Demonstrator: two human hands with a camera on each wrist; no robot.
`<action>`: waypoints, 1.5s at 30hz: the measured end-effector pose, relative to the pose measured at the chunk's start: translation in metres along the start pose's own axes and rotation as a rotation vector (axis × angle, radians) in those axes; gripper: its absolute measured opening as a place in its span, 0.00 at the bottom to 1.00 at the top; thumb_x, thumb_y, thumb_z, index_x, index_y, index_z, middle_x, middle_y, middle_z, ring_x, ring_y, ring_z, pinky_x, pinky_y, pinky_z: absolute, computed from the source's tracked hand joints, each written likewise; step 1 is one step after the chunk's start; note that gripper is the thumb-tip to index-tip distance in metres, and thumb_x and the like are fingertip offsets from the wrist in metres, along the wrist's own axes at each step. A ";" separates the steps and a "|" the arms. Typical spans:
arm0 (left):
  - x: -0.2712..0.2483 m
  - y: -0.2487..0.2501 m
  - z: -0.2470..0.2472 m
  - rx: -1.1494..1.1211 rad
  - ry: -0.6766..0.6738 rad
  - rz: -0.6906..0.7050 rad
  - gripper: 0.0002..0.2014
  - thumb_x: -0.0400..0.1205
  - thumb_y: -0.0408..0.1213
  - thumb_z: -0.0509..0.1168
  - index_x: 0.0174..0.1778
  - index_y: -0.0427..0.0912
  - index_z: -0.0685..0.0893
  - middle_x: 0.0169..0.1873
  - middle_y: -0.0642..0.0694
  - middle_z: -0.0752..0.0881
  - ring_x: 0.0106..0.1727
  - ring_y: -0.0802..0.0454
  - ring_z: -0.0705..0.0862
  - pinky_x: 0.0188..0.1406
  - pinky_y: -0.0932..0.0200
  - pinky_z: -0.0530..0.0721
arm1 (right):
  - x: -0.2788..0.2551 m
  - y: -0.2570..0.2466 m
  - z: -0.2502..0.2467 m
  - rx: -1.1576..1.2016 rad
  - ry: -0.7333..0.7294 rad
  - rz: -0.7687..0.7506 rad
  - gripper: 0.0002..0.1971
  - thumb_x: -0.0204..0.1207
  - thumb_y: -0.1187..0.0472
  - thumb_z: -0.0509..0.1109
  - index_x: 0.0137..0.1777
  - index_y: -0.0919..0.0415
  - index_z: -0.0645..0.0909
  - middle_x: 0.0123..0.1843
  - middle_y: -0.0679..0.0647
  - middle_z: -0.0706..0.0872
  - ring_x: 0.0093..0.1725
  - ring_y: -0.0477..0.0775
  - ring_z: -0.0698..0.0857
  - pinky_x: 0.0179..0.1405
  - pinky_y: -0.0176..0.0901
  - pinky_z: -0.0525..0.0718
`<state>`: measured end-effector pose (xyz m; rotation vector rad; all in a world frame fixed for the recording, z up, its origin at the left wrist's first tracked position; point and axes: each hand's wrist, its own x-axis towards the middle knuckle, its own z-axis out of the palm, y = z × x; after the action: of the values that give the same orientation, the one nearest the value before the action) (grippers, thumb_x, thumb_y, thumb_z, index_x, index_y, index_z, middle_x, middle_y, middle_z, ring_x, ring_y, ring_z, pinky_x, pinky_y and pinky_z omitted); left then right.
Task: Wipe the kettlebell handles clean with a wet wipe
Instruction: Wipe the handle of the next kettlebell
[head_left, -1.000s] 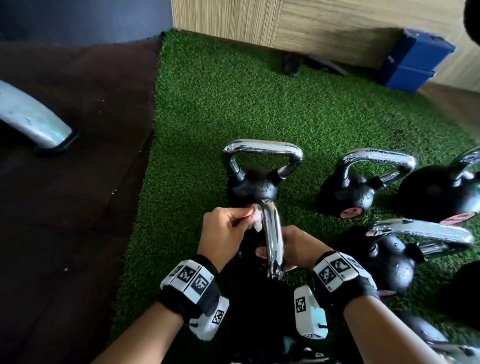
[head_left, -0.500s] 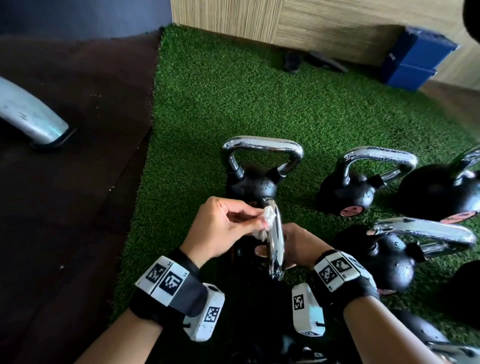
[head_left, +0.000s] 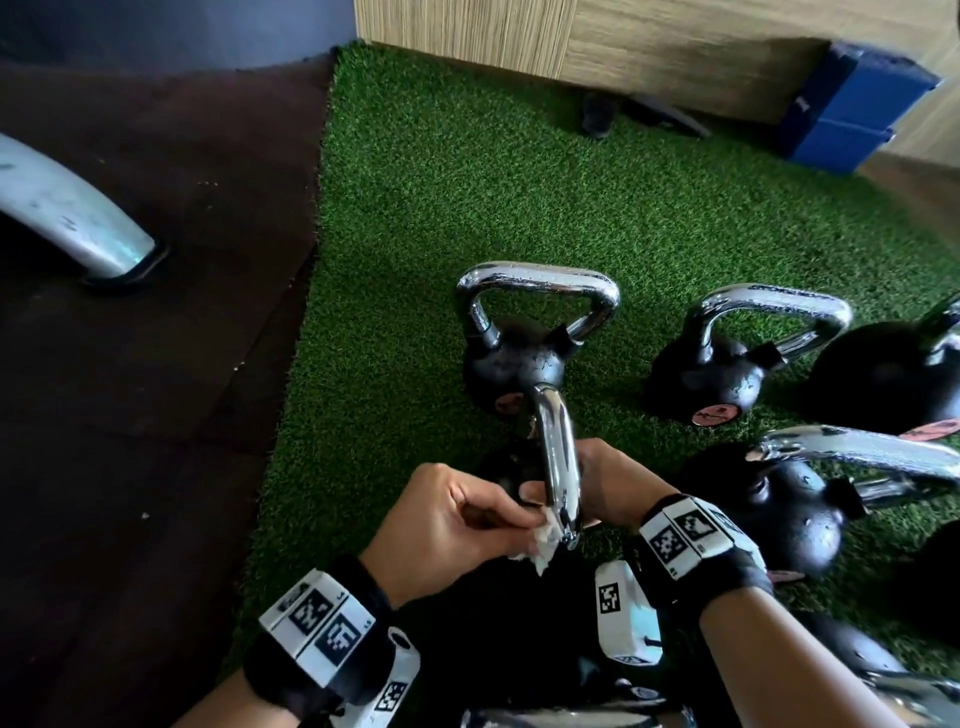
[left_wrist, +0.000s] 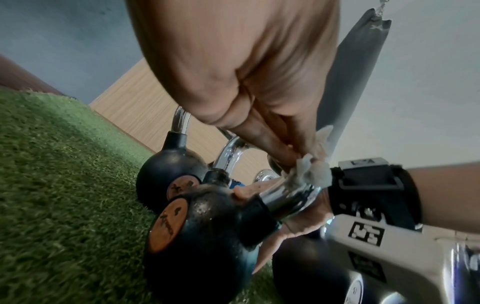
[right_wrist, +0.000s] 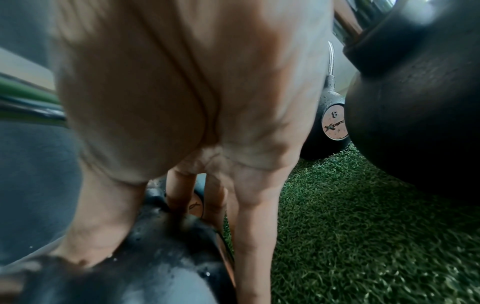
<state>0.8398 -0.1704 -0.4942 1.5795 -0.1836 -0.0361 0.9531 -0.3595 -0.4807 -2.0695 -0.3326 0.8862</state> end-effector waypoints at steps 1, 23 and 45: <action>-0.002 0.000 0.001 0.007 0.019 0.009 0.09 0.71 0.40 0.83 0.46 0.49 0.97 0.44 0.52 0.95 0.48 0.52 0.95 0.52 0.61 0.90 | 0.000 0.000 0.000 -0.007 0.007 0.001 0.13 0.69 0.52 0.84 0.28 0.37 0.86 0.26 0.43 0.88 0.25 0.38 0.86 0.24 0.31 0.82; 0.020 0.036 -0.019 -0.366 0.144 -0.166 0.10 0.73 0.36 0.77 0.49 0.44 0.95 0.45 0.43 0.95 0.47 0.52 0.94 0.45 0.64 0.90 | -0.055 -0.074 -0.052 -0.279 0.477 -0.324 0.11 0.66 0.54 0.85 0.49 0.44 0.92 0.39 0.40 0.92 0.36 0.32 0.87 0.36 0.20 0.79; 0.020 -0.004 -0.028 0.575 -0.192 -0.280 0.68 0.68 0.41 0.86 0.87 0.68 0.39 0.87 0.60 0.54 0.87 0.54 0.58 0.81 0.59 0.68 | -0.068 -0.067 -0.039 -0.093 0.699 -0.450 0.13 0.67 0.59 0.85 0.44 0.39 0.90 0.38 0.29 0.91 0.36 0.38 0.92 0.35 0.29 0.89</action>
<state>0.8641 -0.1460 -0.4957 2.1680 -0.1261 -0.3828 0.9366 -0.3773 -0.3803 -2.1193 -0.4287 -0.1344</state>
